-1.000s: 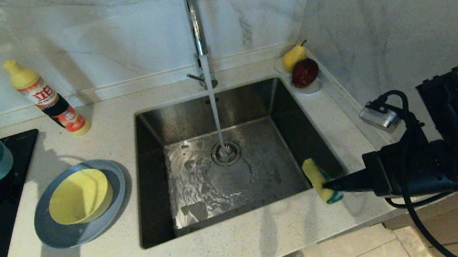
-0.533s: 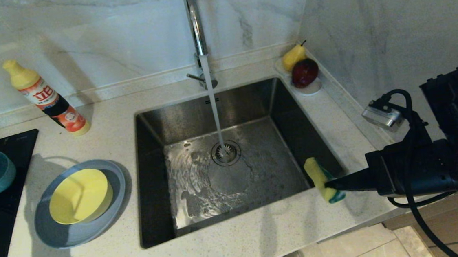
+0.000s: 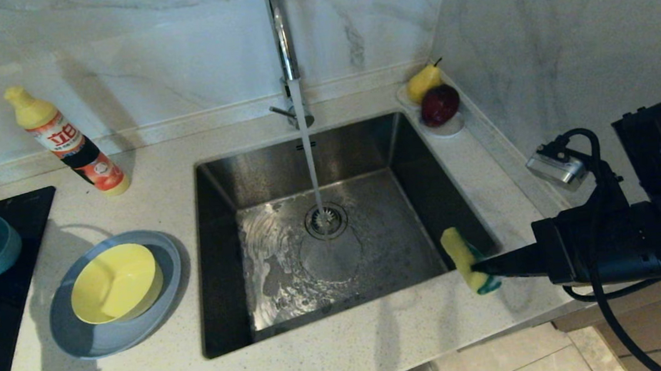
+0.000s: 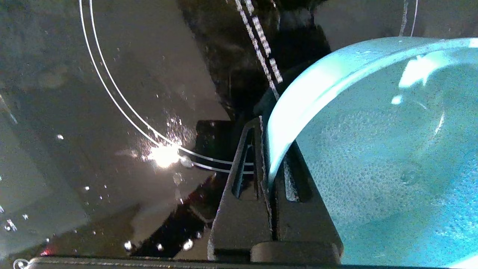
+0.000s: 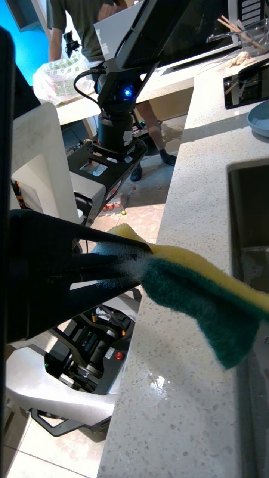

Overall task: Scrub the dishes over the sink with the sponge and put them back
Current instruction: Place the bowl on the table

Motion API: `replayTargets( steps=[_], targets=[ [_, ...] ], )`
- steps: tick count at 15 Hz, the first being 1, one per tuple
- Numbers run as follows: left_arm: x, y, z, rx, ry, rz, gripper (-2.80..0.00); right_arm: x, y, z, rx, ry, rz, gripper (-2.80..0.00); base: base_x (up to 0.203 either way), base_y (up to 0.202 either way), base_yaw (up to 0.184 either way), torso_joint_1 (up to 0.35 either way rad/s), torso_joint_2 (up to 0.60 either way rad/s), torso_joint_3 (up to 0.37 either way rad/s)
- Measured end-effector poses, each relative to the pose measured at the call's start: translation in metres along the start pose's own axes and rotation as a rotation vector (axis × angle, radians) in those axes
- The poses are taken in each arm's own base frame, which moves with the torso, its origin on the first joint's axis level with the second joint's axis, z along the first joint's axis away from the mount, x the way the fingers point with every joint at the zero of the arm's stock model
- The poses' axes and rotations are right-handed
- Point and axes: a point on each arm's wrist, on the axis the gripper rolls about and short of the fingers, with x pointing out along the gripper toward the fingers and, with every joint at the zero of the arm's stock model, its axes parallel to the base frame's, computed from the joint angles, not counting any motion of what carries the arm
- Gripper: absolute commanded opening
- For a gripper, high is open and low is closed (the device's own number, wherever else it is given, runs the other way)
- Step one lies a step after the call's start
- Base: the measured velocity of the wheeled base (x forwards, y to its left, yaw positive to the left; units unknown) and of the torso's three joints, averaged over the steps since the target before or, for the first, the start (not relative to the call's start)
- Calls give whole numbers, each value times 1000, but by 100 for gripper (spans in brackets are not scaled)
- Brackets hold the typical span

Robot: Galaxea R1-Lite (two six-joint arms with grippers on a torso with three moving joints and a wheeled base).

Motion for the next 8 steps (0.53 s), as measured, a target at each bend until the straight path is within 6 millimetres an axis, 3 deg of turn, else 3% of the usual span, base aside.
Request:
replayTargets(
  steps=[8],
  targets=[
    [-18,-11,13,-5,-17,-33,0,-2,-2,-5,5,9,-3,-280,0,0,0,0,0,0]
  ],
)
